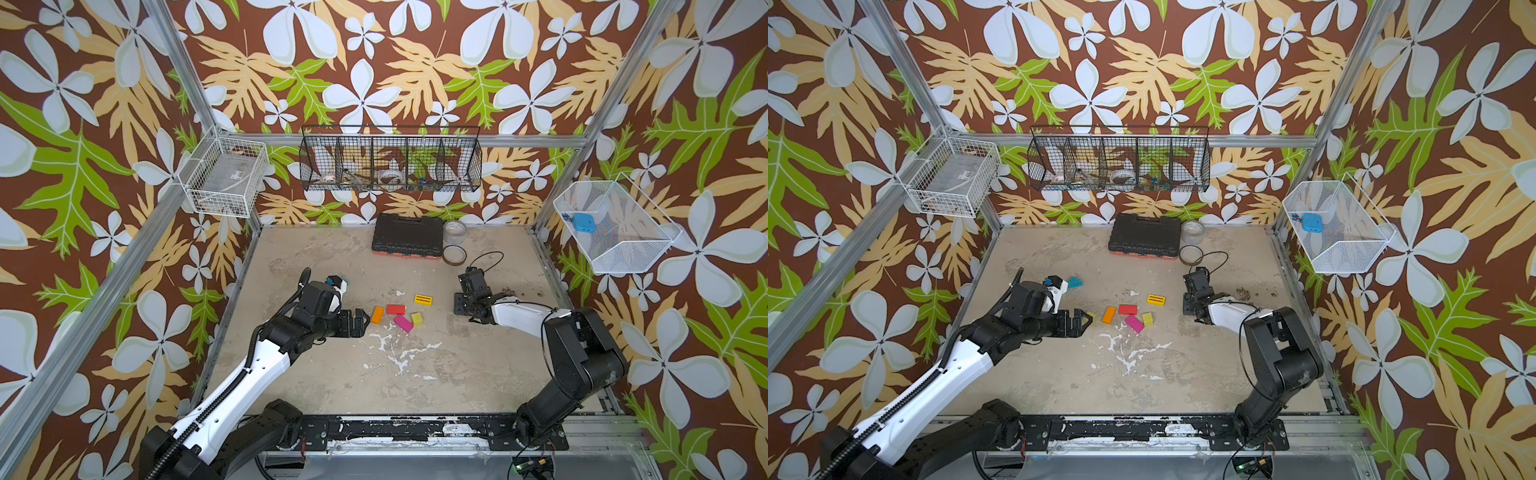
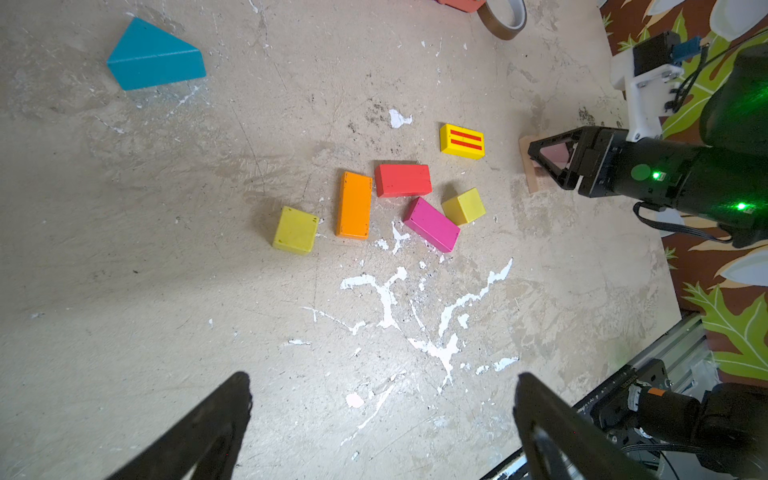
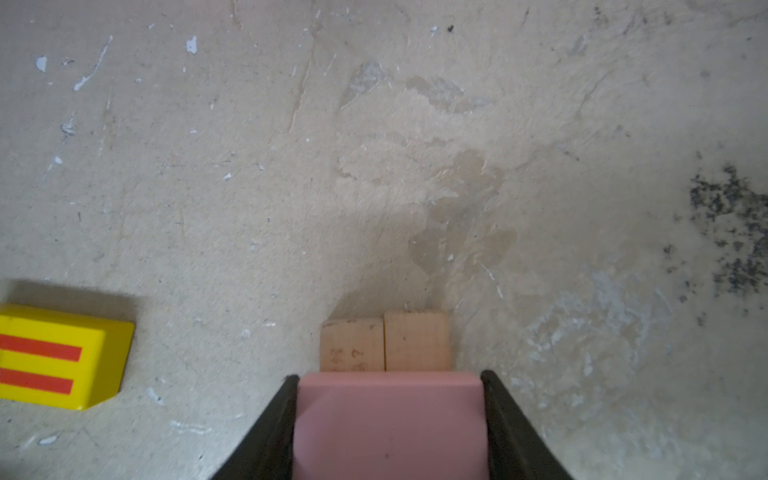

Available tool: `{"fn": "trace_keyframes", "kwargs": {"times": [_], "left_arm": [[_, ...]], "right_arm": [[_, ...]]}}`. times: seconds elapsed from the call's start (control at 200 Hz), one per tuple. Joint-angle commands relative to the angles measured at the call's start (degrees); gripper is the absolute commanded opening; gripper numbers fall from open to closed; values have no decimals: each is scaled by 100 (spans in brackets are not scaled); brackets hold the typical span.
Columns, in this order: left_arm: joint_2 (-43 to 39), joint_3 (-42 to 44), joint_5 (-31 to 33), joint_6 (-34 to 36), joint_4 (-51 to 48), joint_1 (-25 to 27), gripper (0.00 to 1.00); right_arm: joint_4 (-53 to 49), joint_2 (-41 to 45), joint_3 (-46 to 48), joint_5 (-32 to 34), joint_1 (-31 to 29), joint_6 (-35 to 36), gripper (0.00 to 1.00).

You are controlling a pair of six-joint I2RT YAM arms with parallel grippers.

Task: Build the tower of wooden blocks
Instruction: 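Lower the pink block onto the wooden sticks with the right gripper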

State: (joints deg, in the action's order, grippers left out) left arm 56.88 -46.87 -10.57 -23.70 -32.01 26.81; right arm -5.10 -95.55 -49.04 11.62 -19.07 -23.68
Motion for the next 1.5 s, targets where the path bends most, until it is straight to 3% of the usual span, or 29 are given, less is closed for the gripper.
{"fn": "trace_keyframes", "kwargs": {"times": [0.0,0.16,0.516,0.761,1.492], "left_arm": [[-31,-5,29,6,98,9,100],[-29,-6,33,6,95,15,100],[-27,-6,46,6,90,16,100],[-10,-6,53,6,90,15,100],[7,-6,9,16,98,16,100]], "right_arm": [[120,-24,-27,-138,20,12,51],[115,-46,-40,-160,18,13,52],[106,-34,-18,-138,18,-22,69],[110,-8,-5,-84,19,-49,74],[18,-98,-81,-63,17,-57,54]]}}
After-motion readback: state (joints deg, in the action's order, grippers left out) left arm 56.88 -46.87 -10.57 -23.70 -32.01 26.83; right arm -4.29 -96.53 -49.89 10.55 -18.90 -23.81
